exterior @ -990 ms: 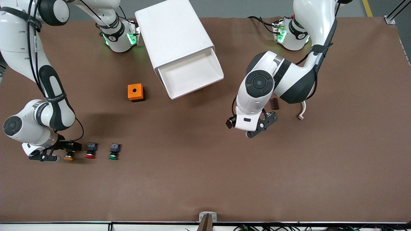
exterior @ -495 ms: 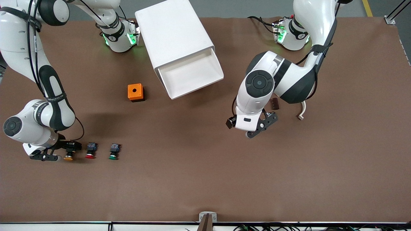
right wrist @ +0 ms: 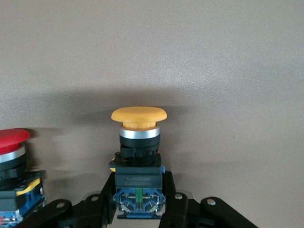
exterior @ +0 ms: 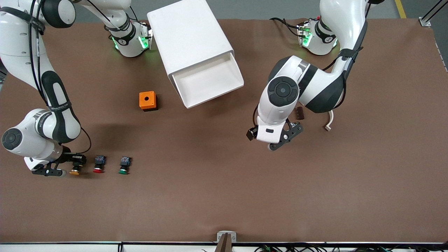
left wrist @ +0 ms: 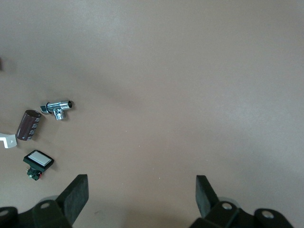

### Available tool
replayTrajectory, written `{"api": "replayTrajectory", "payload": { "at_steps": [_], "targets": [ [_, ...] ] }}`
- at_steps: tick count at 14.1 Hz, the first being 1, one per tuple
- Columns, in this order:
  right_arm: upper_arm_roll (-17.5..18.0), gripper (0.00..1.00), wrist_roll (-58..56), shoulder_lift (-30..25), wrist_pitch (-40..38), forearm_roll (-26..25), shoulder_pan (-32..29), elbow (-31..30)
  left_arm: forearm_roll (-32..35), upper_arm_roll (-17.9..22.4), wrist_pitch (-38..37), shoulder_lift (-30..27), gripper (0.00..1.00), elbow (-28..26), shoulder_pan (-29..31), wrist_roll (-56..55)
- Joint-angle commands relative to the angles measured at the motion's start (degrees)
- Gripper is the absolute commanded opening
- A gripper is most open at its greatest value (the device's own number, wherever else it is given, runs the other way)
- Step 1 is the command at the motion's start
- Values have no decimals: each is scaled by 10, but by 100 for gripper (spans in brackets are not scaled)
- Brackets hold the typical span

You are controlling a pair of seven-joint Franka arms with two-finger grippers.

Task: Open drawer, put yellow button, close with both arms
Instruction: 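Close the right gripper on the yellow button and lift it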

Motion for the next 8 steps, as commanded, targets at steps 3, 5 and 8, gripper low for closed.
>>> {"api": "replayTrajectory", "payload": {
  "at_steps": [3, 5, 8],
  "targets": [
    [2, 3, 12, -5, -55, 8, 0, 28, 5, -4, -4, -16, 99, -12, 4, -1],
    [2, 3, 51, -20, -89, 8, 3, 32, 5, -4, -4, -16, 99, -12, 3, -1],
    [2, 3, 85, -55, -144, 8, 7, 32, 5, -4, -4, -16, 99, -12, 4, -1]
  ]
}}
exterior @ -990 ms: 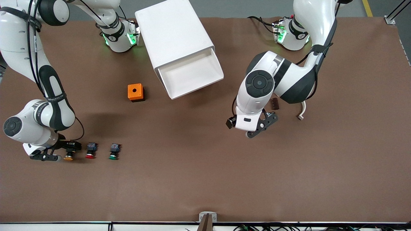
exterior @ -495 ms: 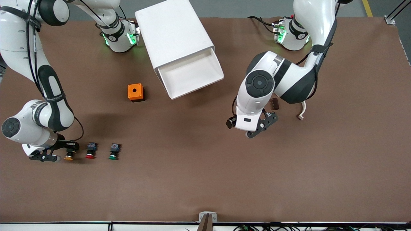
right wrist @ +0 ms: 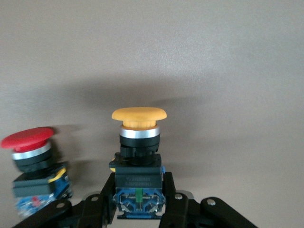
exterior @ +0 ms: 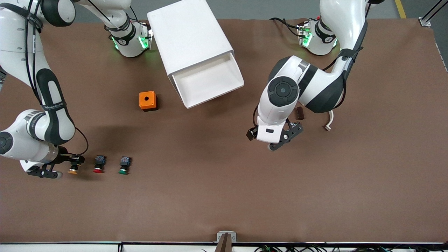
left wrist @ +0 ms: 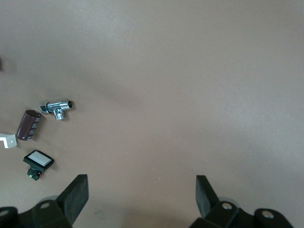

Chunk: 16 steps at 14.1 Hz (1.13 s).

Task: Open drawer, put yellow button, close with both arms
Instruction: 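Close the right gripper on the yellow button and lift it, then carry the yellow button with the right gripper over the open drawer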

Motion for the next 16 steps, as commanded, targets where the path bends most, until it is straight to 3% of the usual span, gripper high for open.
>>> {"api": "replayTrajectory", "payload": {
  "at_steps": [1, 10, 16],
  "targets": [
    [0, 3, 33, -51, -69, 8, 4, -8, 5, -4, -4, -16, 99, -12, 4, -1],
    [1, 3, 168, -246, -287, 8, 38, -17, 5, -4, -4, -18, 99, -13, 4, -1],
    [1, 3, 367, -350, -387, 8, 117, -16, 5, -4, -4, -18, 99, -13, 4, -1]
  ]
}}
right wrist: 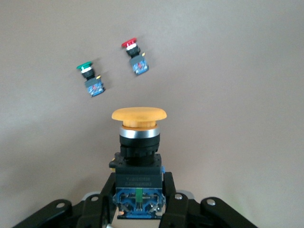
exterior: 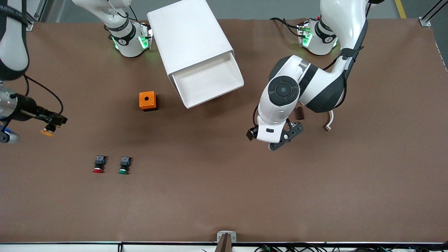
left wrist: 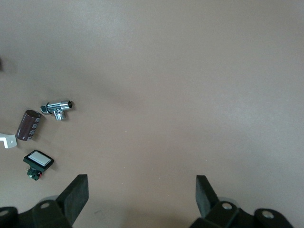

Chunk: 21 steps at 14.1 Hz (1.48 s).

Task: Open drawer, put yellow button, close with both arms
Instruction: 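Carry the yellow button with the right gripper over the open drawer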

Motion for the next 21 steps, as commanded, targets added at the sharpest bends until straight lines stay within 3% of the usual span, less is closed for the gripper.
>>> {"api": "replayTrajectory", "payload": {
  "at_steps": [1, 14, 21],
  "targets": [
    [-4, 3, 105, -40, -13, 7, 45, -20, 5, -4, -4, -17, 99, -13, 4, -1],
    [-4, 3, 438, -57, -26, 7, 242, -21, 5, -4, -4, -17, 99, -13, 3, -1],
    [-4, 1, 568, -36, 34, 14, 341, -22, 5, -4, -4, -17, 99, -13, 3, -1]
  ]
}}
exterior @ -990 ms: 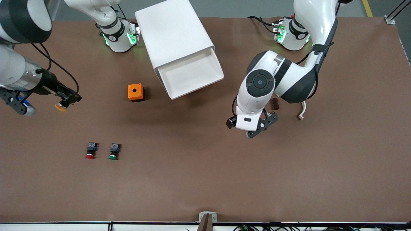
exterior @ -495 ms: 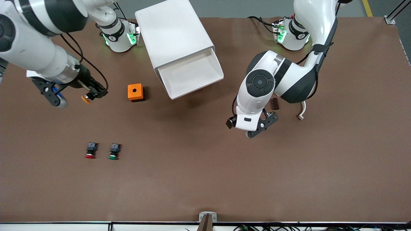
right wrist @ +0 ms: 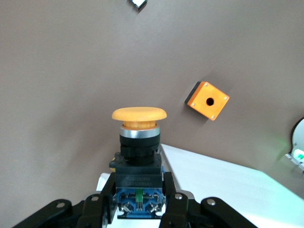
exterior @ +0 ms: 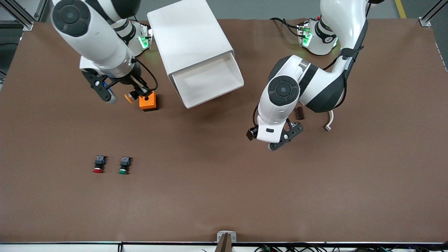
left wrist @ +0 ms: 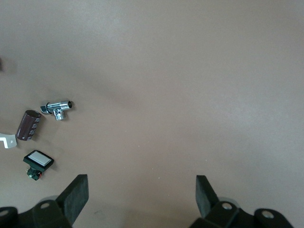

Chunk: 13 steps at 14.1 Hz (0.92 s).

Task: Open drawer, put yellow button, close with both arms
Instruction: 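Carry the yellow button with the right gripper over the open drawer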

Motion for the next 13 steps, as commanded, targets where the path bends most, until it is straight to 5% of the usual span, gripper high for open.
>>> {"api": "replayTrajectory", "payload": {
  "at_steps": [1, 13],
  "targets": [
    [-6, 1, 42, 3, 15, 11, 24, -5, 5, -4, -4, -17, 99, -13, 3, -1],
    [-6, 0, 280, 41, 124, 11, 175, -27, 5, -4, -4, -17, 99, -13, 3, -1]
  ]
}}
